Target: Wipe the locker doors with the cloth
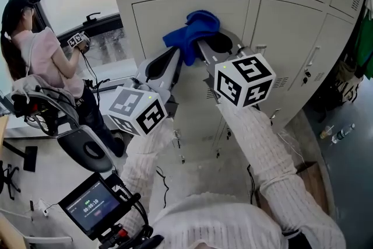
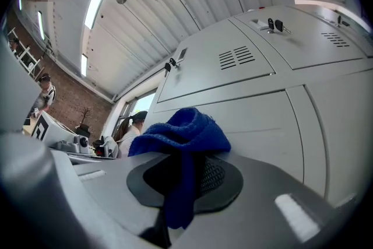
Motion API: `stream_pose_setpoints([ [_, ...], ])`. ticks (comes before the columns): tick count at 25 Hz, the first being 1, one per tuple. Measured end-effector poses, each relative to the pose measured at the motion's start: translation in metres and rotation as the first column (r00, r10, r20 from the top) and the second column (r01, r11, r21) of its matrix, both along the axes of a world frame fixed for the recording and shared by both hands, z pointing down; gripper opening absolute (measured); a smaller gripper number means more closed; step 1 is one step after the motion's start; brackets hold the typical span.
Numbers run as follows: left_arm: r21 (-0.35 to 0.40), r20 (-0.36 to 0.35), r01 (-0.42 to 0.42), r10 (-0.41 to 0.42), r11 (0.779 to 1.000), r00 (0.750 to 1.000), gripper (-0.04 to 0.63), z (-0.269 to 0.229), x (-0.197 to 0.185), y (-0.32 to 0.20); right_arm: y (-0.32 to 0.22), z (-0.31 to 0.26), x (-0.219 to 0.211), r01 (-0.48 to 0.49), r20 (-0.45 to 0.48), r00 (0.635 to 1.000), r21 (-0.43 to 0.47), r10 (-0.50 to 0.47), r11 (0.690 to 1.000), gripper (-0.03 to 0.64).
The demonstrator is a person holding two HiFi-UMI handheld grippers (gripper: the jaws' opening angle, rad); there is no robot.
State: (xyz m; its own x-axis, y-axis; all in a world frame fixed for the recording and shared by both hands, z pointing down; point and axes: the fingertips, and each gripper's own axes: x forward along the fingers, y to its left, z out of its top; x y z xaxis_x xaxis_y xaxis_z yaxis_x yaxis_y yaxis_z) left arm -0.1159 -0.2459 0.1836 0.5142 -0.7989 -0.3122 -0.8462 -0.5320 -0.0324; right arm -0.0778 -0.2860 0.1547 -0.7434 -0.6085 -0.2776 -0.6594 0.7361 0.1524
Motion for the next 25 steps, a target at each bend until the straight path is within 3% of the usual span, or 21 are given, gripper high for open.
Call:
stream_pose_setpoints([
  [10,-0.139,0.01,-0.038,0.039,0.99,0.999,0.006,0.063,0.005,-0.002,-0.001,0.063,-0.001,-0.002,-0.008,1.0,-0.102,0.001,0.995,0.049],
  [14,-0.198,0.019,-0.089,0.094,0.976,0.995,0.006,0.089,0.011,0.001,-0.003,0.1,-0.001,-0.045,-0.054,0.998,-0.154,0.037,0.987,0.049],
  [25,-0.36,0.001,-0.089,0.096,0.929,0.995,0.006,0.16,0.012,0.0,-0.004,0.179,-0.004,-0.077,-0.147,0.989,-0.285,0.036,0.956,0.049],
])
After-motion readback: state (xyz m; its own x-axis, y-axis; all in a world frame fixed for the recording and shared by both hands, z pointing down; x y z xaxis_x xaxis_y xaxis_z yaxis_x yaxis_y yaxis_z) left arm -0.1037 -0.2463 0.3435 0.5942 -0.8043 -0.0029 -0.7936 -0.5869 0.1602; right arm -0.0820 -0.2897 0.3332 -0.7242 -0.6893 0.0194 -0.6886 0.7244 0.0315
